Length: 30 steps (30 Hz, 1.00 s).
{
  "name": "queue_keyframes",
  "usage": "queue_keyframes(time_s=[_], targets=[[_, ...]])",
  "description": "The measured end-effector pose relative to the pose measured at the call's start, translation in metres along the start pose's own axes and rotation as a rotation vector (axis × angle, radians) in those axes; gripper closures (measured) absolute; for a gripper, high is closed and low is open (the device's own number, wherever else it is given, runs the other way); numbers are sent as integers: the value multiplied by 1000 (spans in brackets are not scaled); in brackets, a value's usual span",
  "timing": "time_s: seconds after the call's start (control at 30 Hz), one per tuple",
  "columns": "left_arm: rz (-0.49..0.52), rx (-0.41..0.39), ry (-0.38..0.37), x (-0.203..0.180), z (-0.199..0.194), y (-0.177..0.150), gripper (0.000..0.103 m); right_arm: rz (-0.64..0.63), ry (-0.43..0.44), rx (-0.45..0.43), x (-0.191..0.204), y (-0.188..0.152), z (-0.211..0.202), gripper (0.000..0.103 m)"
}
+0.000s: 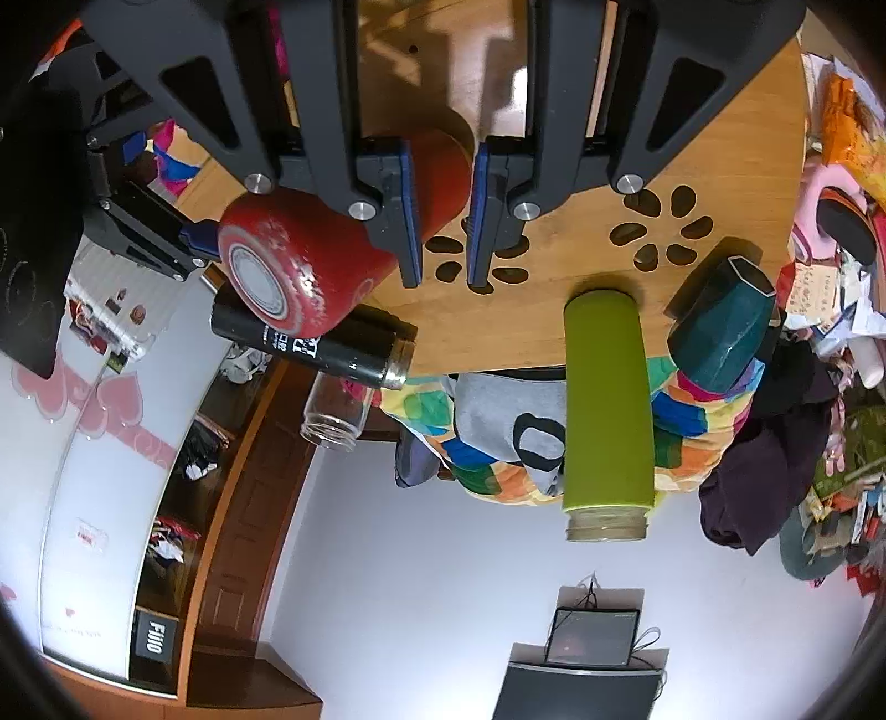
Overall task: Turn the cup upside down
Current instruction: 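Rotate the left tool to stand the red cup rim-down on the table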
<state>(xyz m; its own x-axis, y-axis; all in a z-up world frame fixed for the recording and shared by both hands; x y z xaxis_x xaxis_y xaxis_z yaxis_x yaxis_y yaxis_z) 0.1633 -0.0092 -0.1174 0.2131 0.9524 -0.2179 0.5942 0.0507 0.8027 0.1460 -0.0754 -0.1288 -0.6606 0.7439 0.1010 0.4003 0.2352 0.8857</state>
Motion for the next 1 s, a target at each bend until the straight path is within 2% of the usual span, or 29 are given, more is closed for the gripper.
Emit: queue_keyframes(time_s=[0.37,0.83,1.0], targets=[[-80,23,-10,25,15,-2,88,-11,-31,34,0,11,26,46],[-149,52,-31,41,23,-9,88,-4,-11,69,2,5,33,46],[-147,45,5,46,17,-9,88,3,-2,73,3,5,31,46]])
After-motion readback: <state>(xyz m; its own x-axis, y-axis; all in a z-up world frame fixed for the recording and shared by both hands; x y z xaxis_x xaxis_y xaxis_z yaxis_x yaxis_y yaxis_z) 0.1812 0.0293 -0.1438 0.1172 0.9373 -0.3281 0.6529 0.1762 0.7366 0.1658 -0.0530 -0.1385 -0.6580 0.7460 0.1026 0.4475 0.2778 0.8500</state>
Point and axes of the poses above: each gripper's, at about its wrist camera, not at the fingertips, and z roughly the way its jaws point, x to its left, y to its top, the point moved 10 cm from there along z, roughly the way its jaws point
